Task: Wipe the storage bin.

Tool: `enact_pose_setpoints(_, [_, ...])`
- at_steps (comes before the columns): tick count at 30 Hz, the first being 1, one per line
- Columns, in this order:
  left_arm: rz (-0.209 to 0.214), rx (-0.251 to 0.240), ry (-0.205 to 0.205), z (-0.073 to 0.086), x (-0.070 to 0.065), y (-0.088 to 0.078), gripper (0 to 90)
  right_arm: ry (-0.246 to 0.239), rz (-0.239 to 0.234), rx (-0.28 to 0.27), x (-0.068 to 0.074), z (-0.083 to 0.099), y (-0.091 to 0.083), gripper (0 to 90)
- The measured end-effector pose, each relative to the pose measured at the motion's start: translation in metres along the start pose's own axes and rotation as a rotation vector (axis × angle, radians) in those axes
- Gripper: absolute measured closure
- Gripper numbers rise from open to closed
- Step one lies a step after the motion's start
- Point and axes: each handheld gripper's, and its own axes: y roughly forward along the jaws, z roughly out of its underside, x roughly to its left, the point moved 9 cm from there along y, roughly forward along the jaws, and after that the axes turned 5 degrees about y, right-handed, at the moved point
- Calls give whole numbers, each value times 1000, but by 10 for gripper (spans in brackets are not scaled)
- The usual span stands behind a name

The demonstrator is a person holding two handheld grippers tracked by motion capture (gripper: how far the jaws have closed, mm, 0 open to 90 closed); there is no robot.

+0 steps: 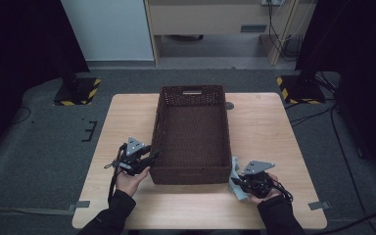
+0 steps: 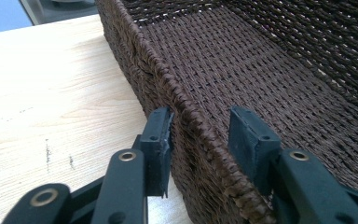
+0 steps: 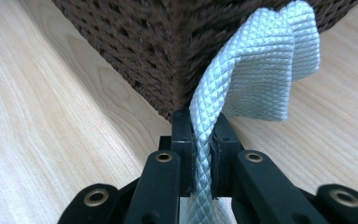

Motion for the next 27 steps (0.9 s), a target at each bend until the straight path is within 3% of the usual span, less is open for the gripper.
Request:
enact_pose_setpoints(2, [3,4,4,0,0,0,571,3,0,-36,1,-6,-8,836])
enact_pose_setpoints(6, [4,4,1,1,0,0,558,-3,-10,-175,8,-29,-36,836])
enact_pose_setpoints(8, [4,4,2,1,0,0,557,-14,-12,-207,13,-35,-45,837])
enact_pose_setpoints(11, [3,4,2,1,0,0,552,-22,-16,-188,16,-32,-41,837])
enact_pose_setpoints(17, [-1,-1,6,1,1,0,527,-3,-8,-50,12,-7,-13,837])
enact_pose_setpoints(21, [-1,-1,5,1,1,0,521,23,-5,9,9,5,-1,836])
enact_pose_setpoints(24, [0,-2,2,1,2,0,514,46,10,0,1,6,-3,837])
enact_pose_setpoints(27, [1,-3,2,1,2,0,509,85,37,-43,-12,3,-16,836])
